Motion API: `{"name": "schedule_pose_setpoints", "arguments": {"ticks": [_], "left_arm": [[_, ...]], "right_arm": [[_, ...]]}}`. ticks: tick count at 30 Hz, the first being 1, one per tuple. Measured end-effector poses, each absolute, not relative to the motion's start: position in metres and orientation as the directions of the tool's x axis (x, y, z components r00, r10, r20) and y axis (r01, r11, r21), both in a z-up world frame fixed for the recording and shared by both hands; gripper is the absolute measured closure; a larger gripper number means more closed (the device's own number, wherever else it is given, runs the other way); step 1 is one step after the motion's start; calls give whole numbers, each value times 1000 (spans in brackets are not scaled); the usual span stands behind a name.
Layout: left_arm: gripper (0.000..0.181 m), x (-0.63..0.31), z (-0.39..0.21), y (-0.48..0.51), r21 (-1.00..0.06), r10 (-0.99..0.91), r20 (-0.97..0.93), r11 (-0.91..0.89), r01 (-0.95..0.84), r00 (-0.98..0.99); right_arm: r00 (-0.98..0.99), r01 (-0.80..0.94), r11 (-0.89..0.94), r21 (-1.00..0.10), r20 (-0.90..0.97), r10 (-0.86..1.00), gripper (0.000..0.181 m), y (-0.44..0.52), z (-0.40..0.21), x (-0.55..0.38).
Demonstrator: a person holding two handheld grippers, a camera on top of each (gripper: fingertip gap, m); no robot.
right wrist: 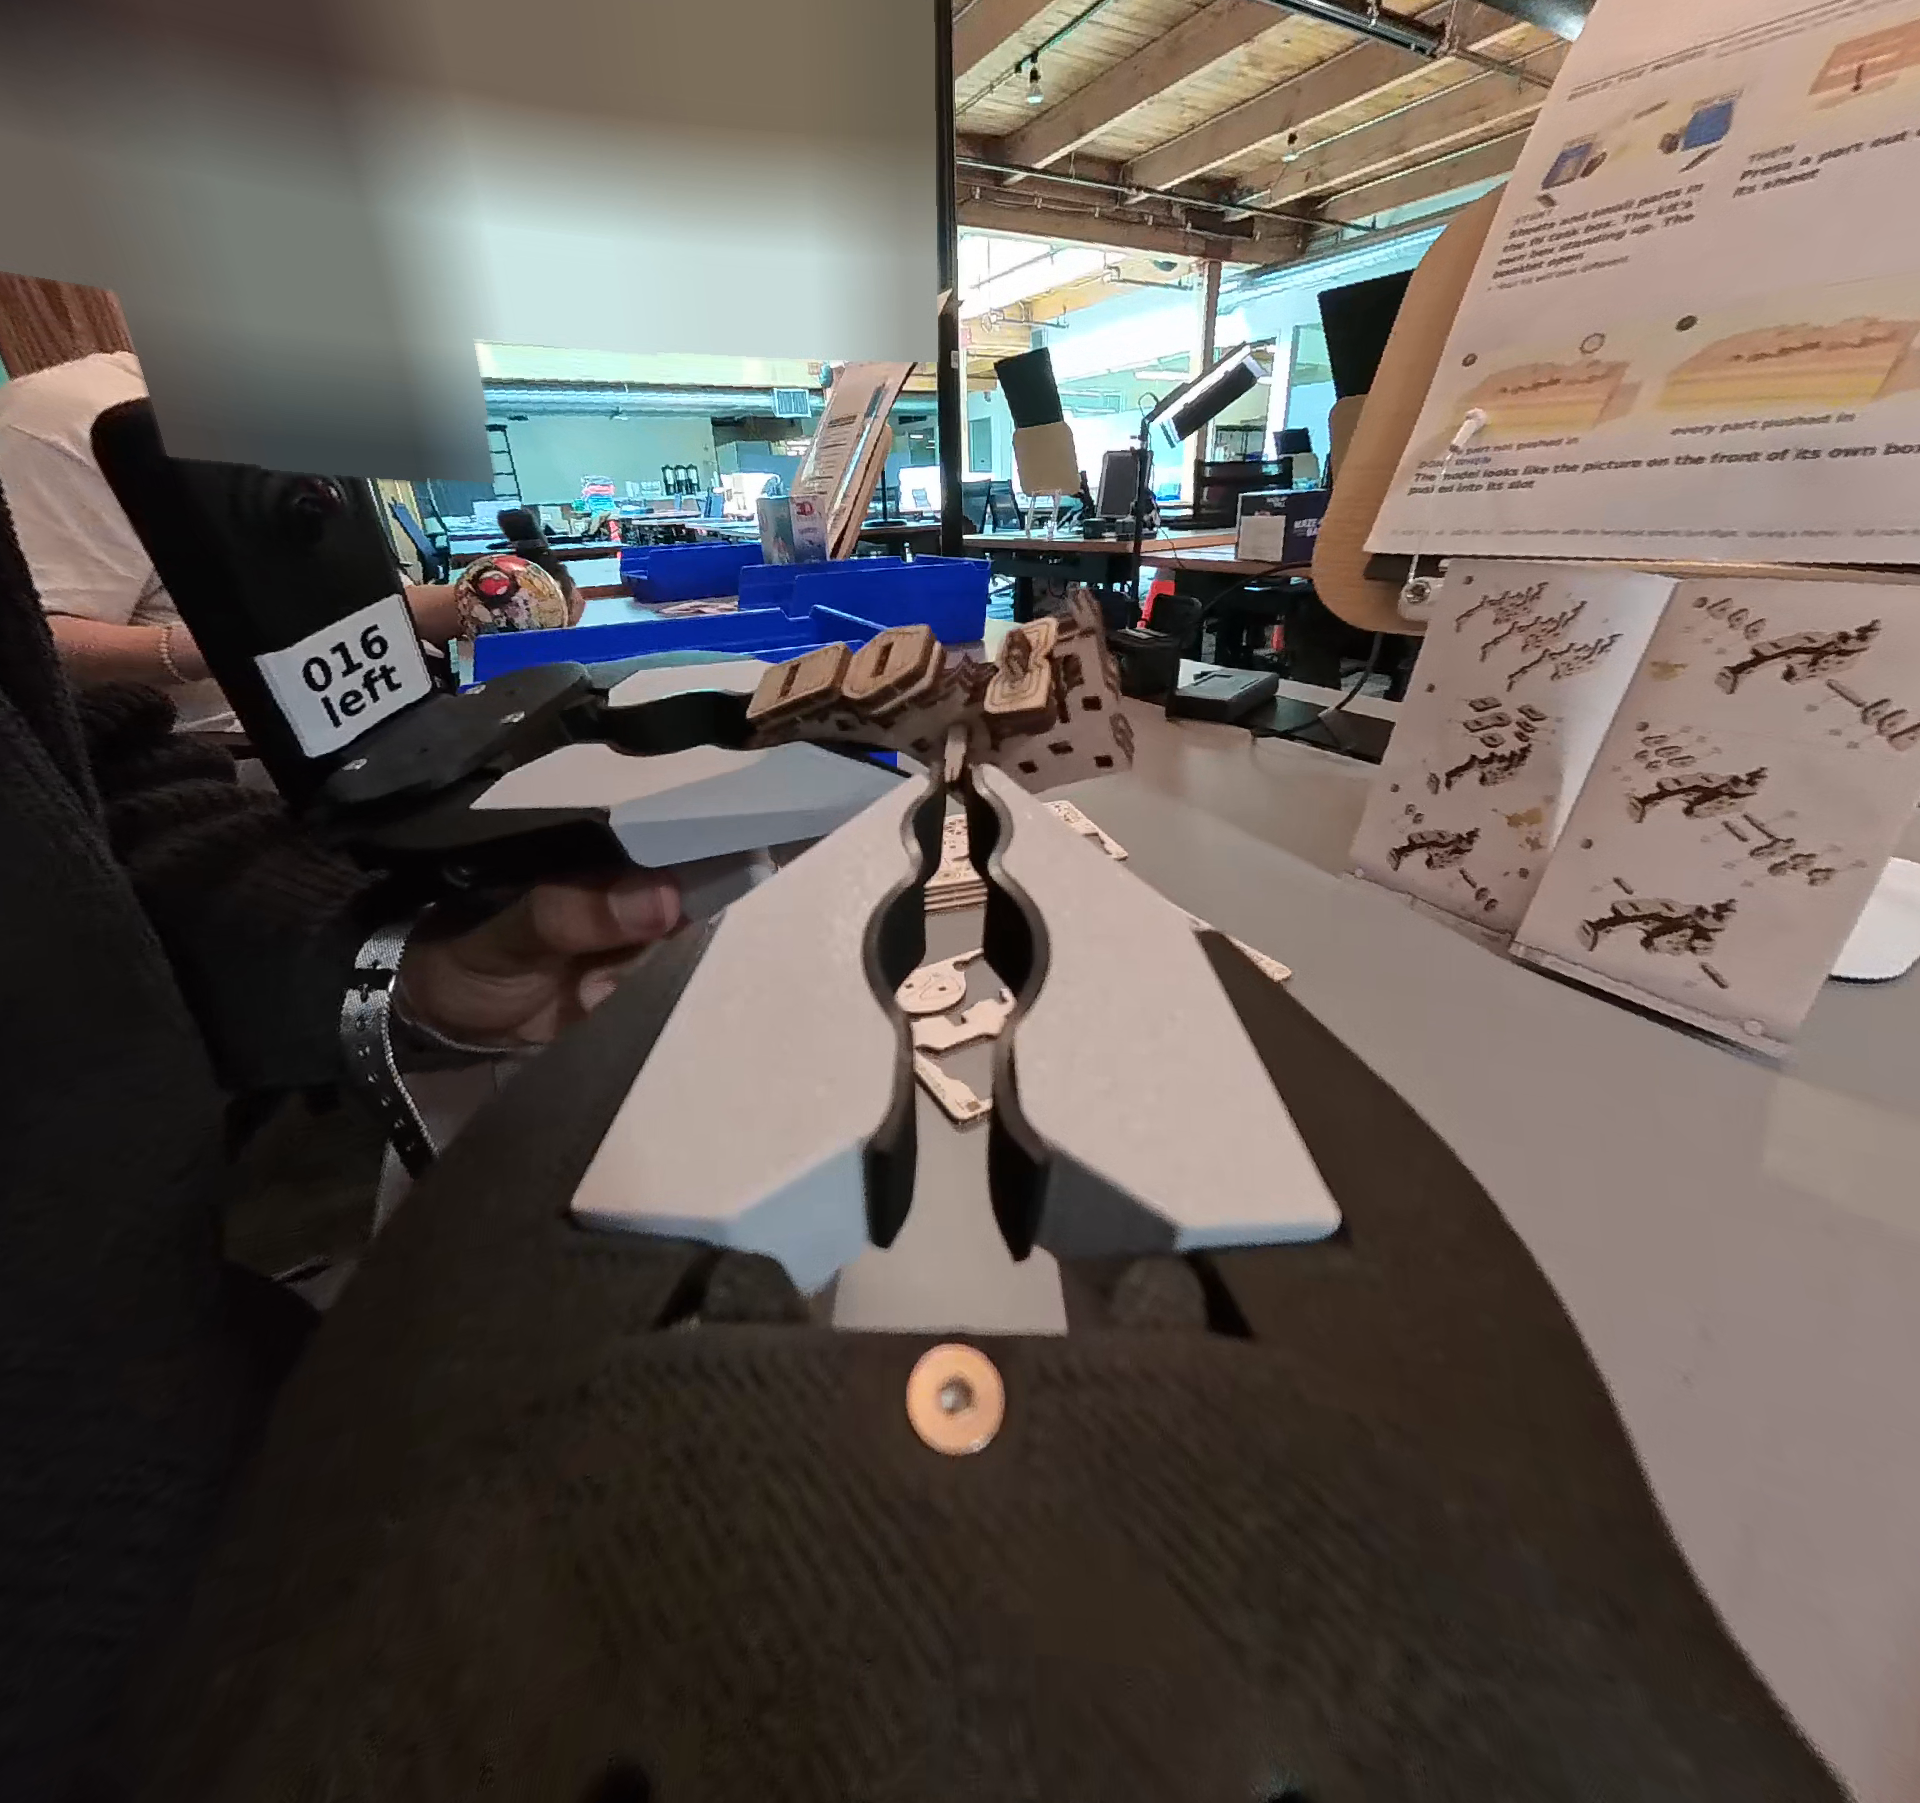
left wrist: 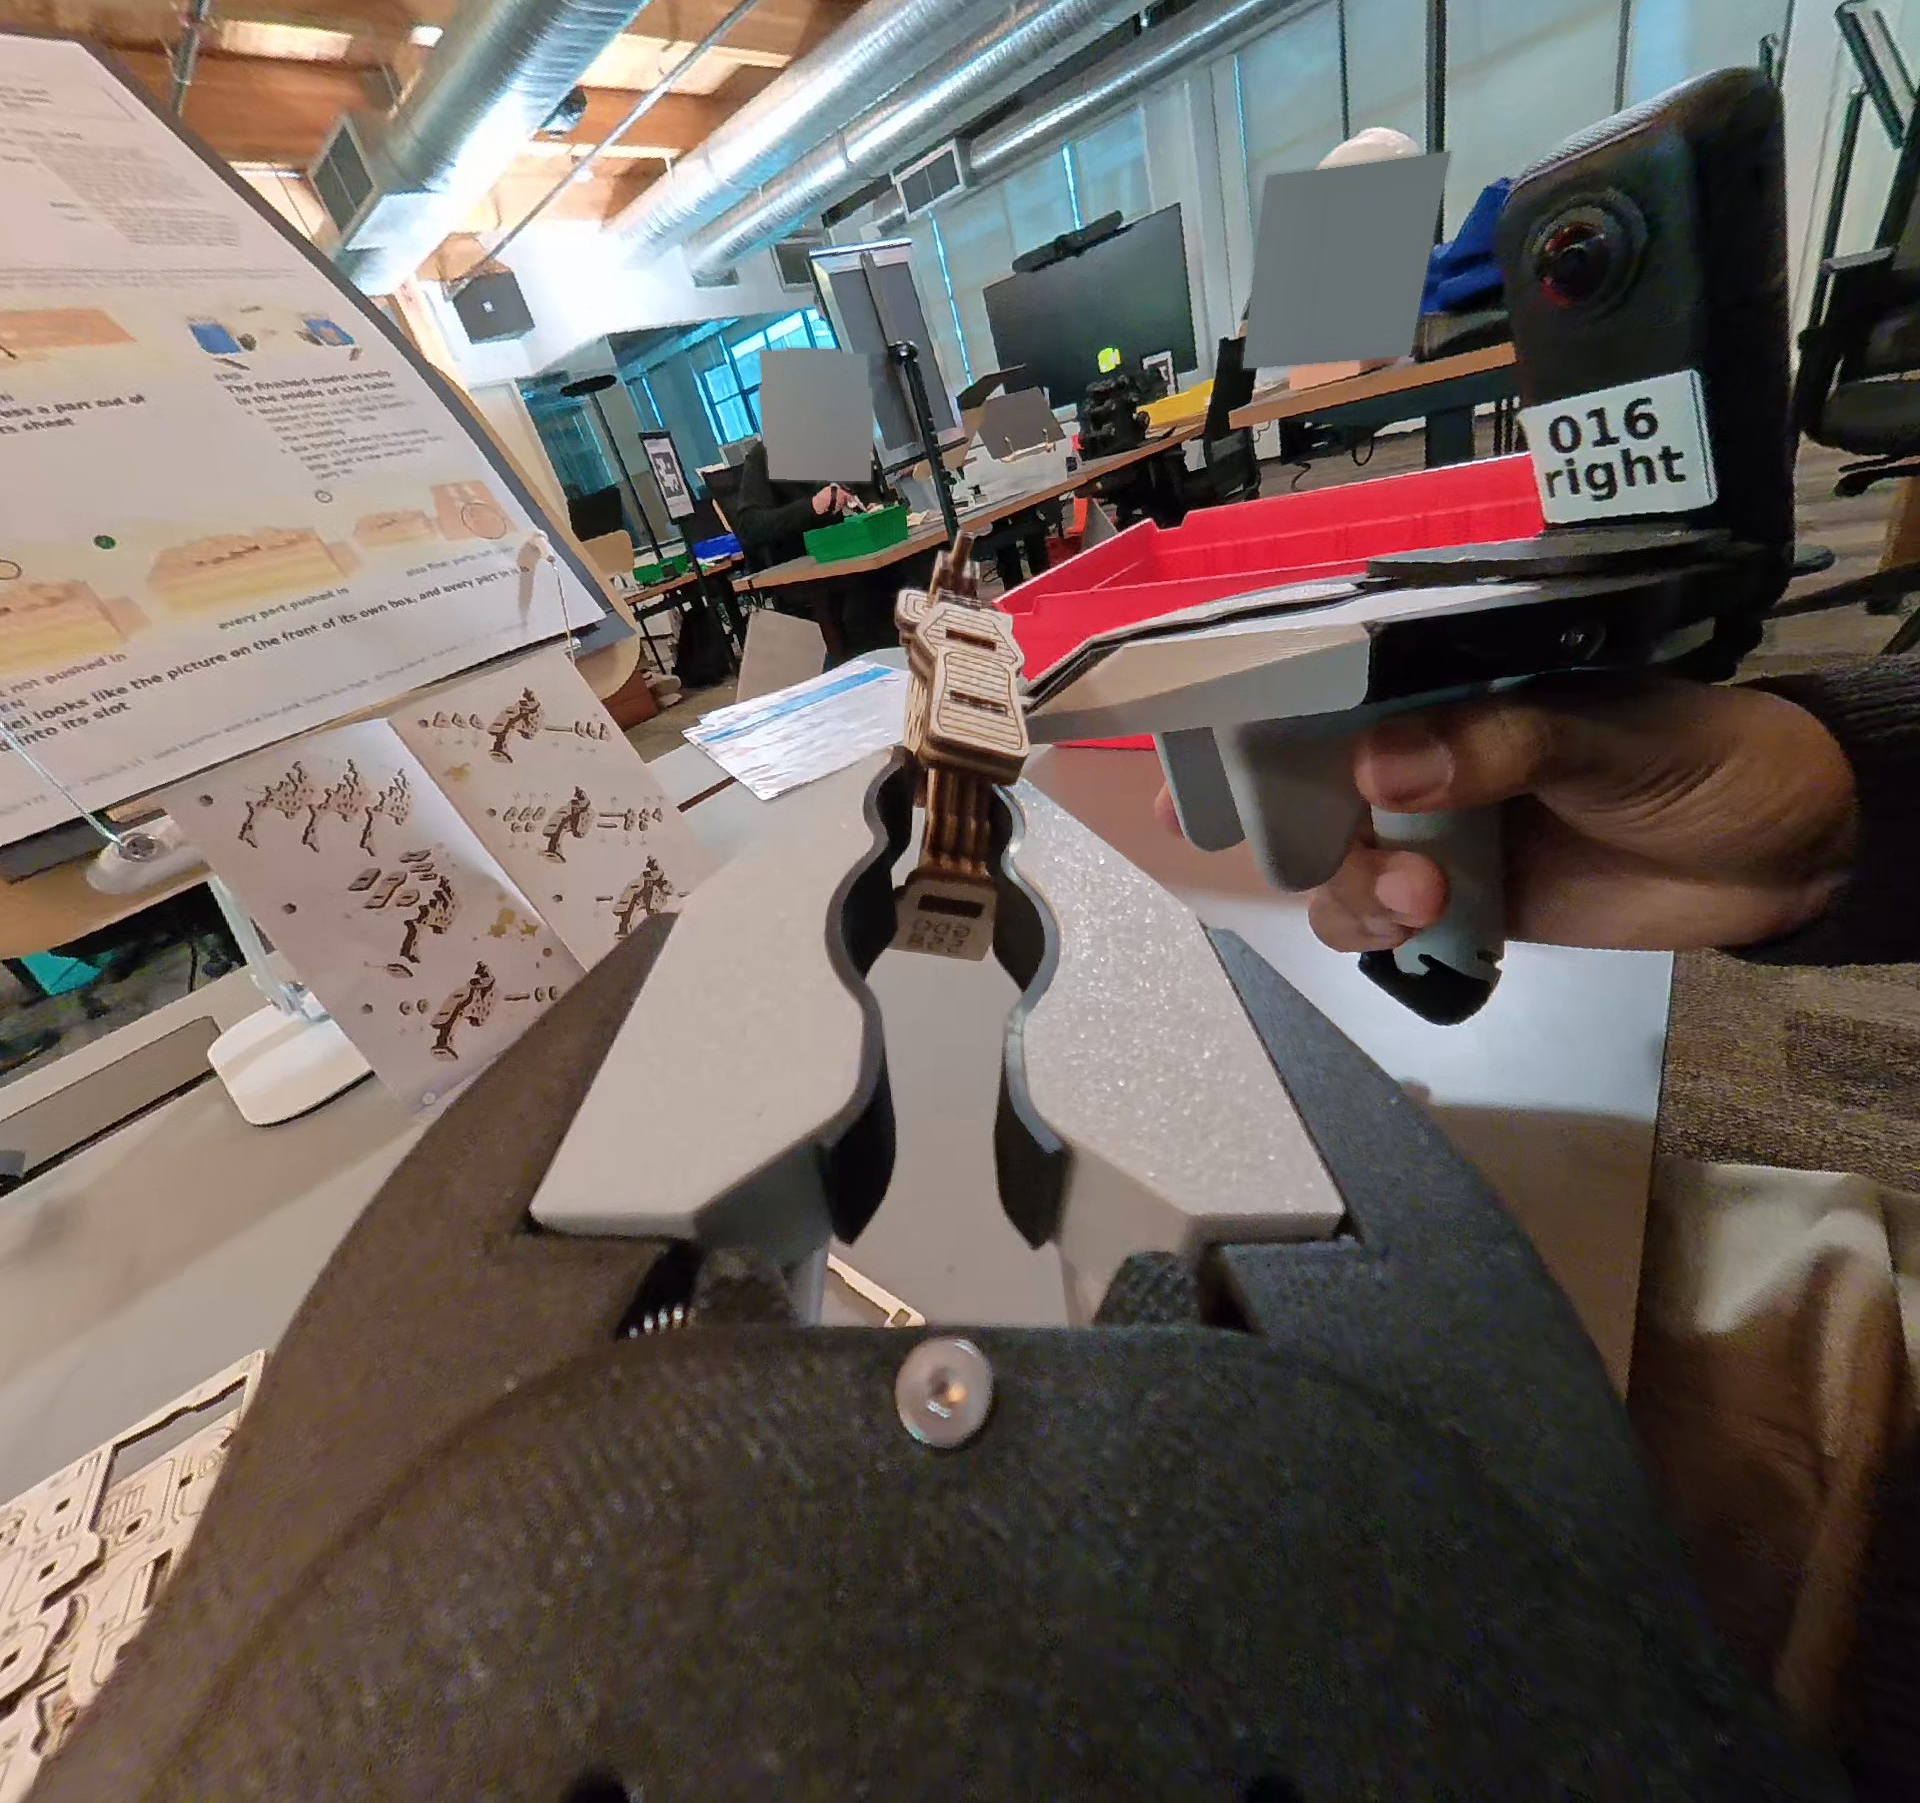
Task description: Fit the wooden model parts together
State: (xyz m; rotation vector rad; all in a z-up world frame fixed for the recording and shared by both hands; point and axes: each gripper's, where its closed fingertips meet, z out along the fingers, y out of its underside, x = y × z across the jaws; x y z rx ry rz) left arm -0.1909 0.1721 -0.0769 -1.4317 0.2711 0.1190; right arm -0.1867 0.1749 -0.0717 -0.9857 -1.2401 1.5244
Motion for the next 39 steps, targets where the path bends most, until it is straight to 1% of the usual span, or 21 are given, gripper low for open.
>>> {"name": "schedule_pose_setpoints", "arguments": {"ticks": [6,7,9,12,14,15,17,19,21,23,25,27,31,34,35,36,37,39], "left_arm": [[170,-192,-83,174,-973,-105,-214,107,-202,971],[165,-193,-84,175,-981,-117,-176,103,-164,977],[141,-195,-86,177,-994,-153,-86,80,-75,984],[116,-198,-94,181,-998,-212,57,16,62,976],[109,-198,-96,182,-986,-263,166,-16,167,950],[109,-197,-95,182,-973,-292,227,-30,228,929],[117,-191,-92,179,-926,-394,368,-73,371,842],[113,-189,-88,178,-849,-461,508,-127,513,727],[116,-185,-81,174,-794,-521,570,-153,588,635],[117,-185,-69,167,-742,-577,600,-141,655,555],[118,-181,-56,157,-718,-641,582,-117,686,500],[118,-176,-54,155,-741,-649,554,-100,663,521],[122,-185,-67,165,-796,-523,538,-56,603,661],[130,-187,-67,166,-803,-500,537,-56,593,680],[138,-184,-65,164,-781,-521,562,-78,620,642],[146,-179,-62,162,-738,-564,603,-125,663,564],[151,-171,-60,158,-674,-611,655,-206,709,445],[154,-159,-53,152,-515,-662,732,-380,768,163]], "right_arm": [[-257,-143,-57,-988,-18,966,179,177,-75,-188],[-247,-141,-51,-989,-15,969,179,180,-75,-187],[-227,-142,-71,-987,-38,973,179,190,-75,-186],[-208,-114,-131,-985,-105,972,179,207,-78,-186],[-230,-73,-164,-984,-144,963,179,212,-84,-186],[-257,-48,-197,-979,-178,950,179,211,-87,-186],[-330,1,-302,-953,-286,900,179,208,-91,-186],[-406,36,-407,-913,-386,829,179,203,-88,-183],[-452,44,-432,-901,-404,795,180,198,-85,-181],[-477,33,-419,-907,-383,791,180,194,-82,-178],[-493,14,-417,-909,-369,788,180,192,-77,-176],[-513,-5,-434,-901,-371,774,180,191,-73,-173],[-602,-17,-527,-849,-412,684,180,186,-59,-165],[-695,-17,-592,-805,-417,587,180,175,-46,-156],[-718,-21,-597,-802,-404,567,180,172,-43,-153],[-734,-24,-591,-806,-388,558,180,168,-42,-151],[-742,-28,-579,-815,-371,558,180,166,-42,-149],[-756,-43,-566,-823,-343,557,180,163,-40,-146]]}}
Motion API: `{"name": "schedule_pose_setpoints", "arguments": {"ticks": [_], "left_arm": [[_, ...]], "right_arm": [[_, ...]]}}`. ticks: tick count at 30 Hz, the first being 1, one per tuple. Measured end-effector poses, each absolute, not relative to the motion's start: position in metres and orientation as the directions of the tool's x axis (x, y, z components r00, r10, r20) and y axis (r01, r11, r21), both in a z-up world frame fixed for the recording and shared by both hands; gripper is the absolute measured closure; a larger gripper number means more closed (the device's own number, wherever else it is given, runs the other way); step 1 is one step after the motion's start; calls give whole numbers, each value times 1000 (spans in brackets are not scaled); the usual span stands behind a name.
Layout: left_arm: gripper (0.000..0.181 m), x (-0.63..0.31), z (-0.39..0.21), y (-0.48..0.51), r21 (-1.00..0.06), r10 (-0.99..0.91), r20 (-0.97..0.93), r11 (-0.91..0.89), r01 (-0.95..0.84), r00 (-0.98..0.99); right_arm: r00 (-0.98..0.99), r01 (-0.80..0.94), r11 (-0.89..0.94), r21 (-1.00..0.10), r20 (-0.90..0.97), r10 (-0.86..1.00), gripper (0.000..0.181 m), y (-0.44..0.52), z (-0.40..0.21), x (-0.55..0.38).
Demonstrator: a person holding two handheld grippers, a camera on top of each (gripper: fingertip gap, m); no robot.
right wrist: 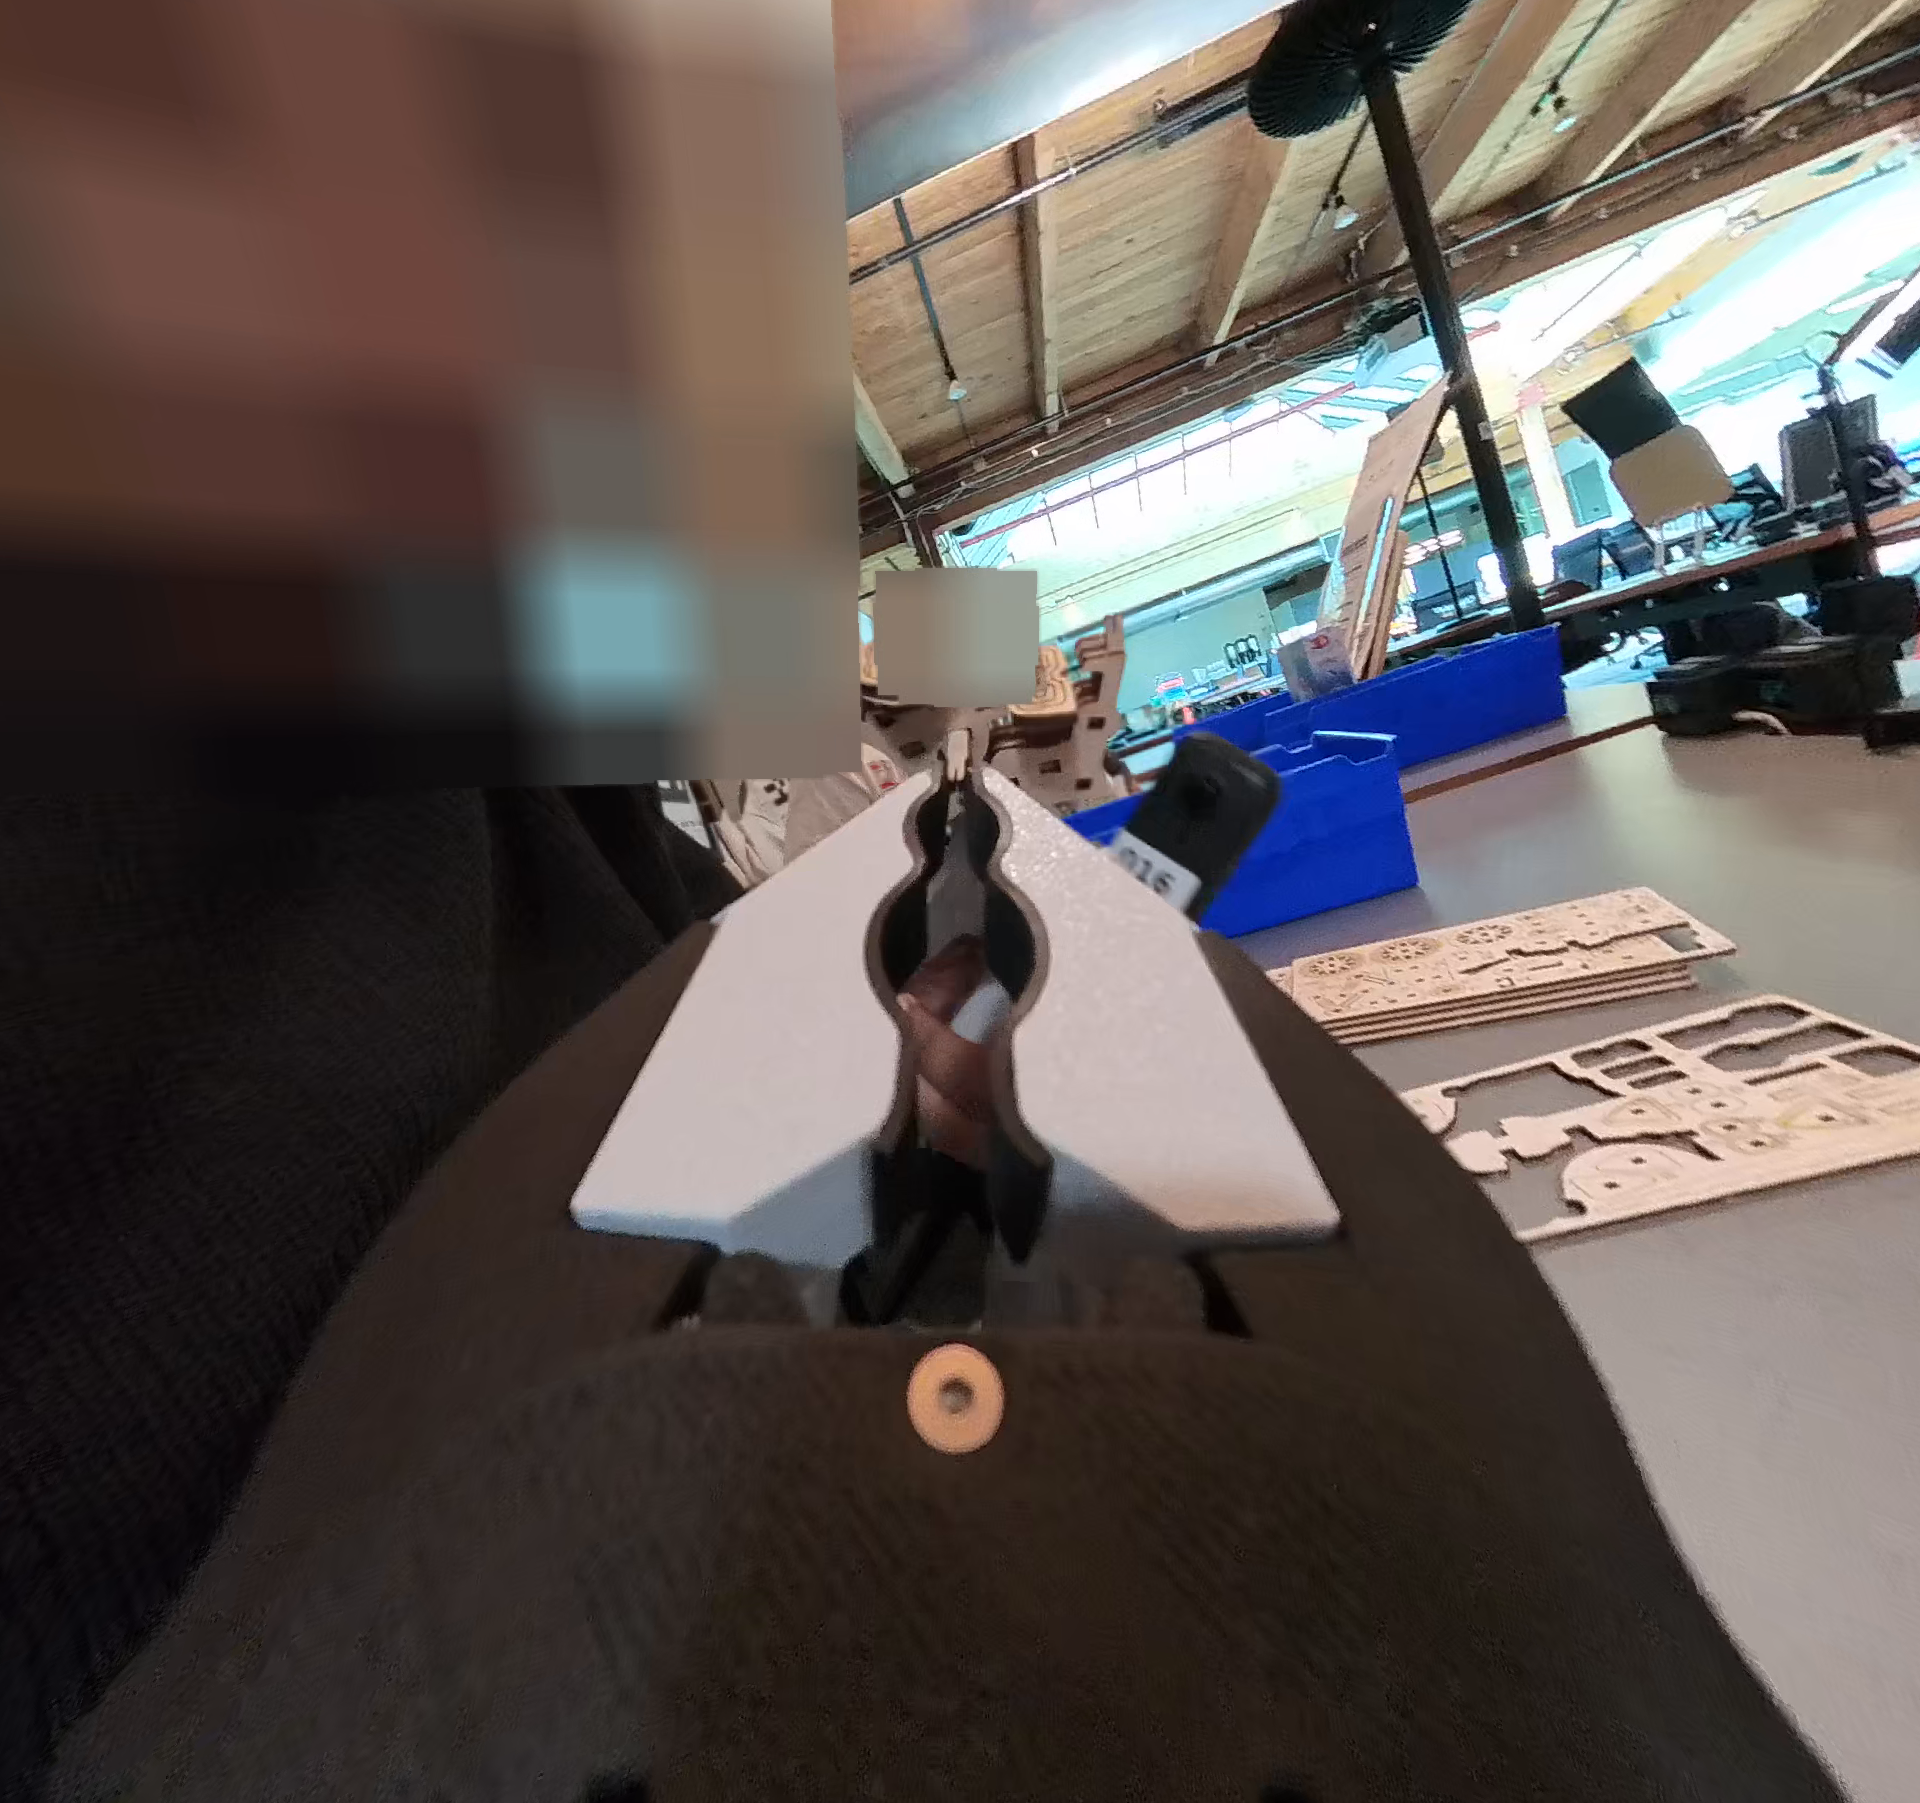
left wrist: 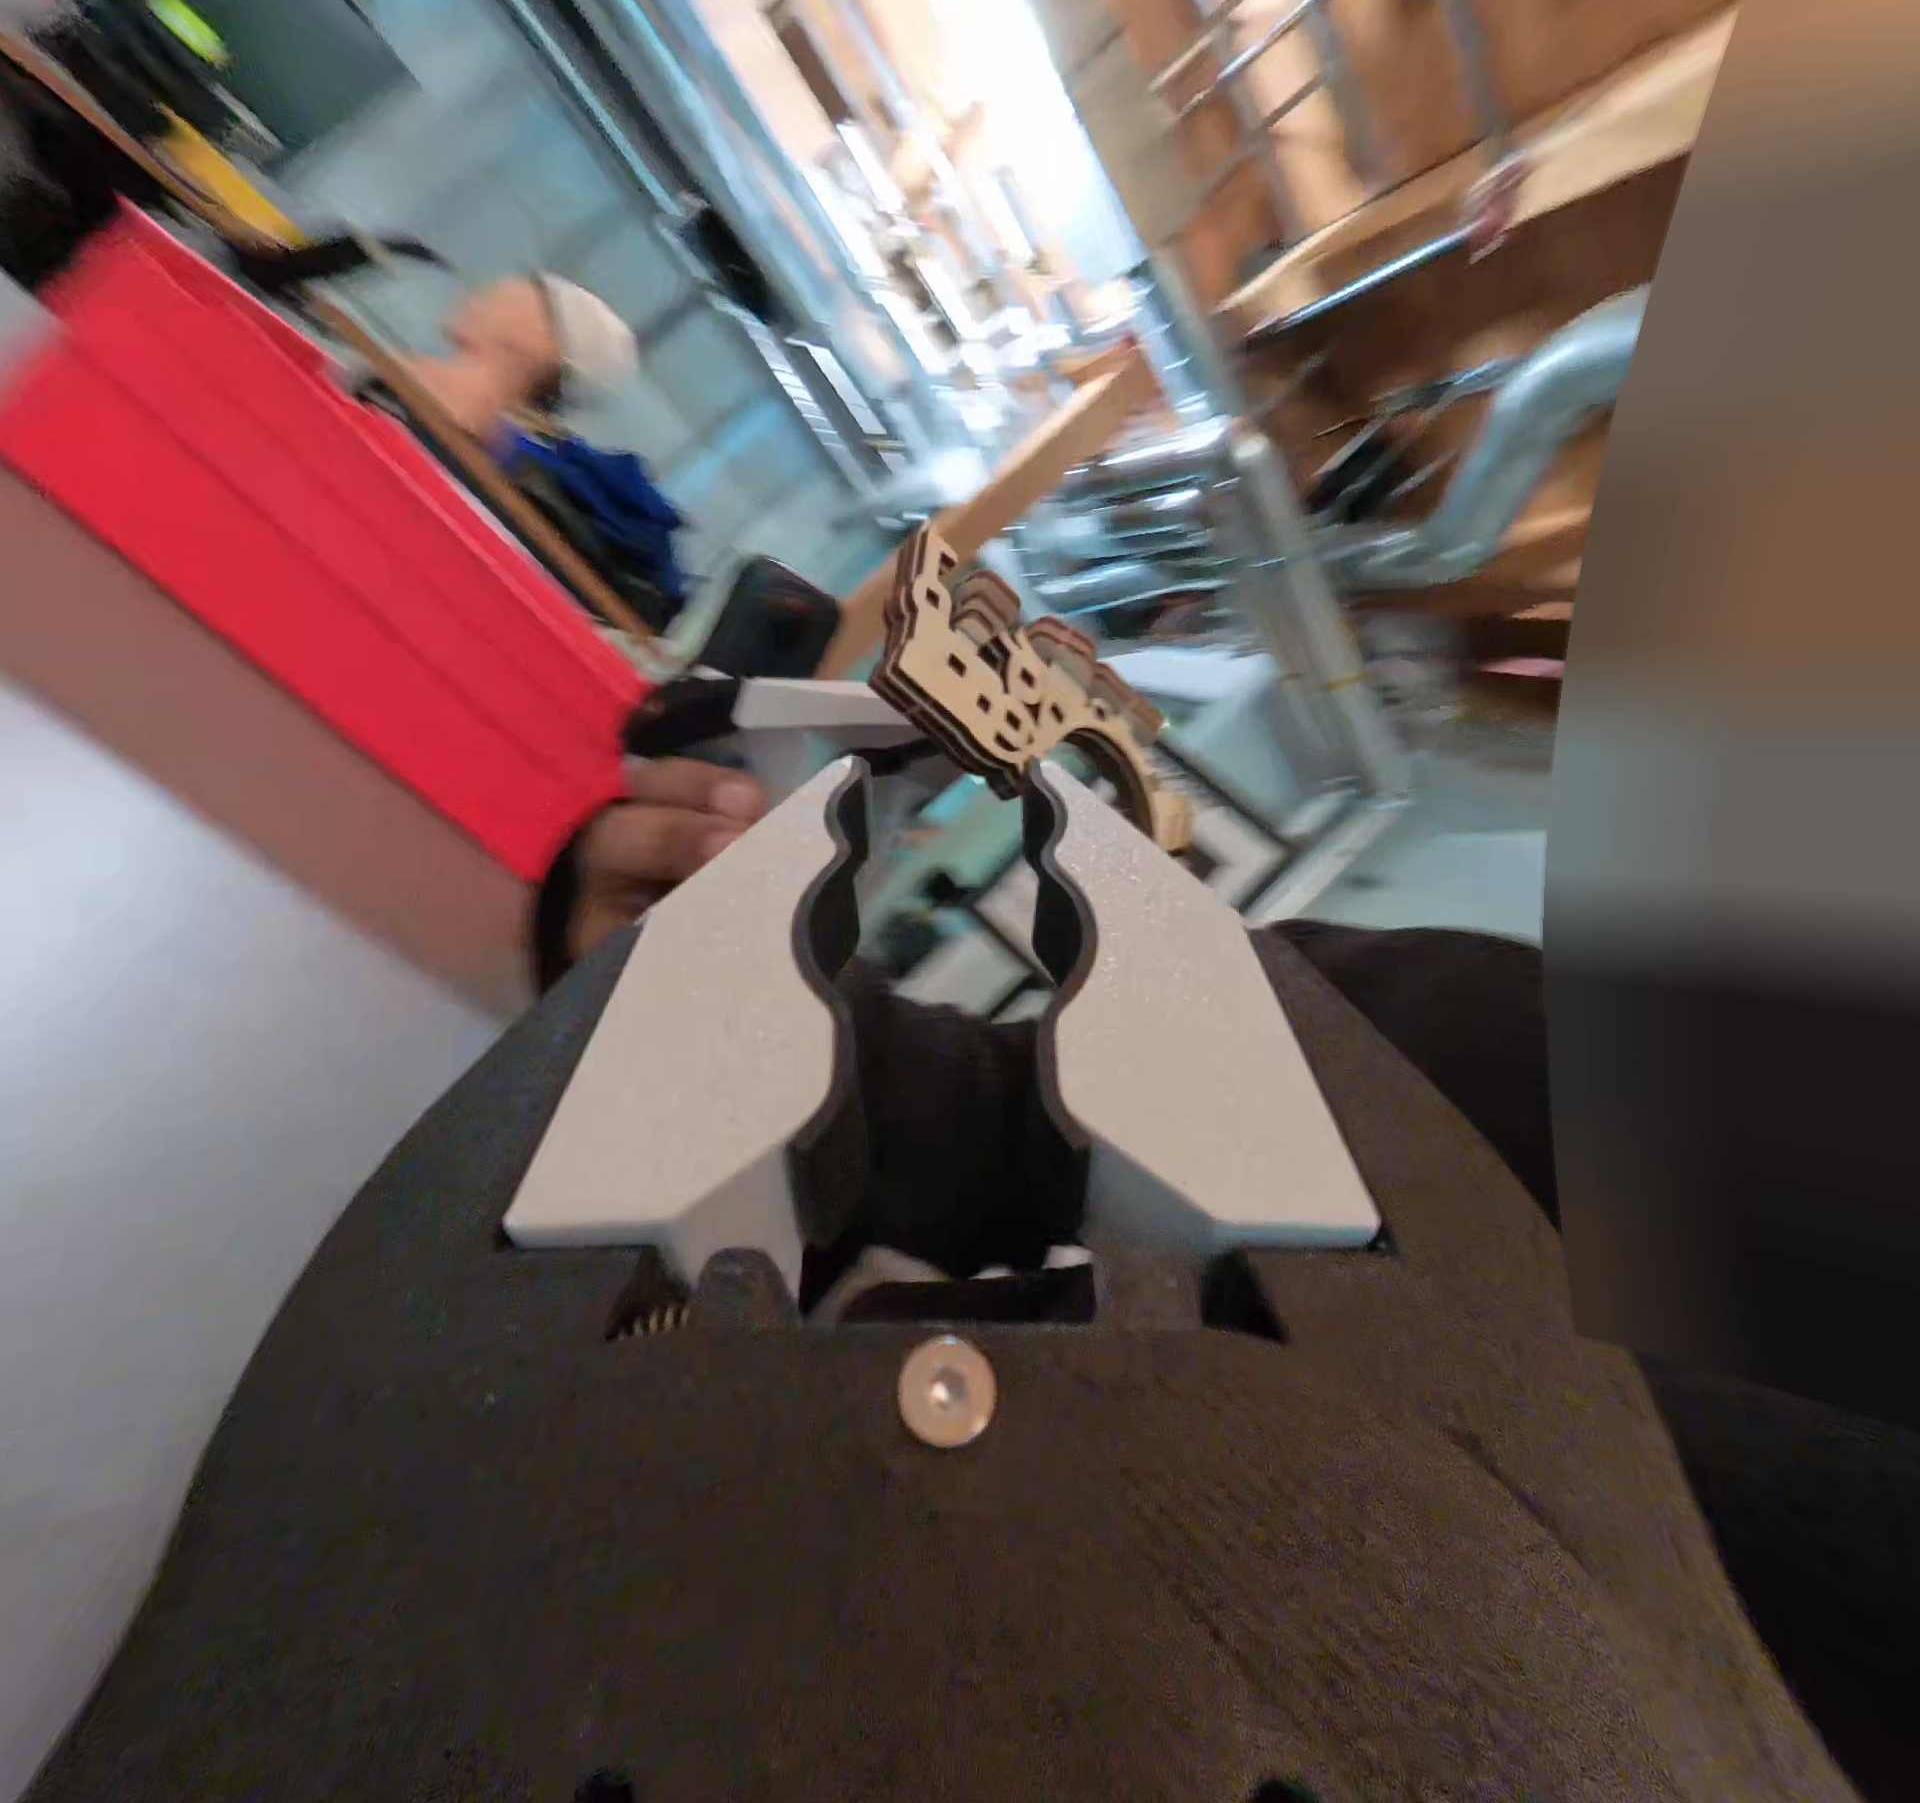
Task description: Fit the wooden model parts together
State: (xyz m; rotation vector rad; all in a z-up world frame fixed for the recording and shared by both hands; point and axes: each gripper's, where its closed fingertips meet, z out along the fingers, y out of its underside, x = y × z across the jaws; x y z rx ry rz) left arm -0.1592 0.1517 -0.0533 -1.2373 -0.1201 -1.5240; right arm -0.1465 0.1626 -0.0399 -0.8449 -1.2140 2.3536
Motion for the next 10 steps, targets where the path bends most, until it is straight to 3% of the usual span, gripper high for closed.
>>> {"name": "schedule_pose_setpoints", "arguments": {"ticks": [2,10], "left_arm": [[157,-152,-48,147,-417,-665,747,-461,784,6],[155,-149,-43,143,-288,-645,749,-522,803,-150]], "right_arm": [[-773,-51,-576,-816,-333,540,180,161,-37,-143],[-809,-20,-572,-820,-322,491,180,150,-39,-140]]}}
